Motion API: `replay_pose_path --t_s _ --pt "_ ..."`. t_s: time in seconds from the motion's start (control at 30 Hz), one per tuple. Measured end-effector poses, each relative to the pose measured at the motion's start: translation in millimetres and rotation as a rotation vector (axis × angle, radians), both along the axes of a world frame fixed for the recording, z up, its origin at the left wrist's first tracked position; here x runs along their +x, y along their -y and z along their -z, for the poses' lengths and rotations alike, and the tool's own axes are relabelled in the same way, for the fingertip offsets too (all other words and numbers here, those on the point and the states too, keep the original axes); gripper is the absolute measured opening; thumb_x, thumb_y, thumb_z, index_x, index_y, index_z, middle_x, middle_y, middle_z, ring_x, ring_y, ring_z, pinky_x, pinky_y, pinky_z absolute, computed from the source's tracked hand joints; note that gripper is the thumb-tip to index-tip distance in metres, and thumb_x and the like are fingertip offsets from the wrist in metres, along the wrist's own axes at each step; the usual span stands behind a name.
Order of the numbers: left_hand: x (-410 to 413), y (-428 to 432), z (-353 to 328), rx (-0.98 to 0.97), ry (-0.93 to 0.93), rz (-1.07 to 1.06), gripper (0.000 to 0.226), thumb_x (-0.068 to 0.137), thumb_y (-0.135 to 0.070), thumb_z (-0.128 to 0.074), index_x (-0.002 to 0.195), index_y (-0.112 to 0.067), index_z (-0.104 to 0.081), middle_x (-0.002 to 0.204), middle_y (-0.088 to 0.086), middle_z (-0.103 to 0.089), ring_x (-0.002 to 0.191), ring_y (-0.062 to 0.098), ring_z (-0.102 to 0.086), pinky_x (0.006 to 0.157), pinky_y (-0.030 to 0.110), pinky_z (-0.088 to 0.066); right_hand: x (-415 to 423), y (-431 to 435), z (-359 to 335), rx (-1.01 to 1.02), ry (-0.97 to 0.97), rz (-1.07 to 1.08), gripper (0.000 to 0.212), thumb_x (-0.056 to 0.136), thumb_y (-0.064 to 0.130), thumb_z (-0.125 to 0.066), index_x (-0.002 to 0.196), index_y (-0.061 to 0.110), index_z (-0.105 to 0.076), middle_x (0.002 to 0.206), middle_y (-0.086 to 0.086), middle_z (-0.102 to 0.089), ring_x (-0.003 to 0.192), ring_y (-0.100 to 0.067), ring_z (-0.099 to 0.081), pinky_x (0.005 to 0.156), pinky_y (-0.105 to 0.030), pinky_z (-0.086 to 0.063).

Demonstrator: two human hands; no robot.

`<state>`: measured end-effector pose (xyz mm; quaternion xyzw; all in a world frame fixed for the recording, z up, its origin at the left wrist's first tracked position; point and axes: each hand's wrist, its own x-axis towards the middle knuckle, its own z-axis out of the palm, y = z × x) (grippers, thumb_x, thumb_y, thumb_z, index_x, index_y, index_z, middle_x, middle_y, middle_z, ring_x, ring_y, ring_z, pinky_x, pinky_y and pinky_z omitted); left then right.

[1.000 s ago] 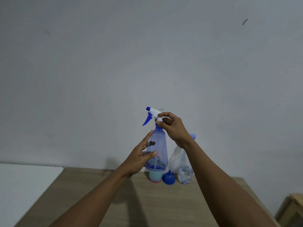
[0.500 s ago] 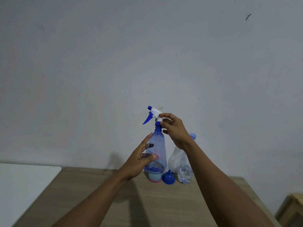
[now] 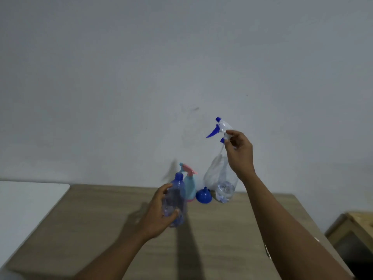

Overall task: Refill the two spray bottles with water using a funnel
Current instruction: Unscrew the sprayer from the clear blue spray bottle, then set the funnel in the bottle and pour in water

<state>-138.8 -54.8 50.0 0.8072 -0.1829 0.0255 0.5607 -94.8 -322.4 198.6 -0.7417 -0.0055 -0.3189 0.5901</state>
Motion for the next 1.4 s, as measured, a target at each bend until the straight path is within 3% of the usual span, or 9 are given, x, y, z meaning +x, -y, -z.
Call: replay_pose_path --t_s 0.23,0.37,0.5,0.63,0.8,0.9,1.07,1.23,1.4 --pt "-10 2 76 0.029 -0.116 -0.019 0.082 0.078 -0.012 -0.077 0.138 -0.038 -0.028 0.139 -0.018 -0.041 0.126 0.0 -0.047 0.098 0.011 -0.042 -26 19 167 -0.186 -0.452 -0.108 0.032 0.086 -0.008 -0.057 0.099 0.02 -0.068 0.083 -0.012 -0.071 0.068 -0.018 -0.06 0.064 -0.031 -0.049" --pt "-14 6 101 0.05 -0.15 -0.031 0.078 0.079 -0.007 -0.078 0.138 -0.027 -0.032 0.138 -0.015 -0.042 0.124 -0.008 -0.046 0.095 0.003 -0.037 -38 15 234 -0.177 -0.671 -0.196 0.024 0.09 -0.006 -0.054 0.102 0.011 -0.067 0.084 -0.02 -0.071 0.066 -0.017 -0.06 0.061 -0.025 -0.046" --pt "-16 6 121 0.064 -0.169 -0.042 0.084 0.076 -0.003 -0.082 0.136 -0.031 -0.03 0.135 -0.019 -0.042 0.121 -0.015 -0.045 0.097 0.002 -0.036 -41 3 274 -0.204 -0.775 -0.234 0.017 0.094 0.003 -0.056 0.106 0.006 -0.068 0.091 -0.004 -0.07 0.077 -0.015 -0.069 0.064 -0.02 -0.051" --pt "-18 7 133 0.062 -0.162 -0.07 0.085 0.076 0.001 -0.08 0.133 -0.036 -0.028 0.131 -0.043 -0.04 0.122 -0.015 -0.045 0.098 0.003 -0.036 -38 -5 297 -0.232 -0.791 -0.228 0.017 0.095 0.008 -0.056 0.106 0.011 -0.069 0.1 -0.007 -0.073 0.088 -0.02 -0.069 0.079 -0.034 -0.055" --pt "-18 2 148 0.065 -0.214 -0.065 0.081 0.078 -0.002 -0.08 0.139 -0.022 -0.03 0.138 -0.002 -0.048 0.124 -0.004 -0.05 0.098 0.008 -0.042 -36 -12 306 -0.273 -0.797 -0.204 0.02 0.097 0.007 -0.054 0.112 0.012 -0.067 0.108 -0.003 -0.071 0.095 -0.019 -0.066 0.077 -0.017 -0.05" --pt "-13 -1 150 0.082 -0.225 -0.026 0.08 0.079 -0.005 -0.079 0.143 -0.007 -0.032 0.14 0.004 -0.048 0.125 0.009 -0.053 0.1 0.013 -0.045 -35 -12 309 -0.299 -0.831 -0.189 0.026 0.1 0.004 -0.048 0.115 0.012 -0.068 0.108 -0.006 -0.069 0.097 -0.022 -0.066 0.071 -0.007 -0.044" --pt "-10 -1 145 0.077 -0.239 -0.003 0.08 0.083 -0.006 -0.077 0.147 -0.007 -0.029 0.144 0.004 -0.044 0.126 -0.002 -0.049 0.099 0.007 -0.042 -33 -6 306 -0.362 -0.811 -0.156 0.021 0.101 0.025 -0.053 0.117 0.019 -0.066 0.11 -0.007 -0.061 0.092 -0.012 -0.06 0.078 -0.019 -0.044" --pt "-6 -2 146 0.088 -0.204 0.003 0.079 0.082 -0.013 -0.078 0.146 -0.014 -0.032 0.143 -0.005 -0.048 0.127 -0.002 -0.049 0.099 0.01 -0.044 7 12 298 -0.33 -0.732 0.038 0.024 0.097 0.02 -0.059 0.119 0.011 -0.063 0.116 -0.012 -0.062 0.098 -0.019 -0.061 0.079 -0.022 -0.046" --pt "-5 -1 152 0.082 -0.17 -0.018 0.081 0.082 -0.015 -0.077 0.139 -0.038 -0.024 0.136 -0.047 -0.038 0.128 -0.011 -0.045 0.097 0.005 -0.041 66 11 287 -0.336 -0.625 -0.041 0.026 0.093 0.007 -0.06 0.119 0.004 -0.057 0.11 -0.006 -0.065 0.101 -0.022 -0.062 0.083 -0.029 -0.046"
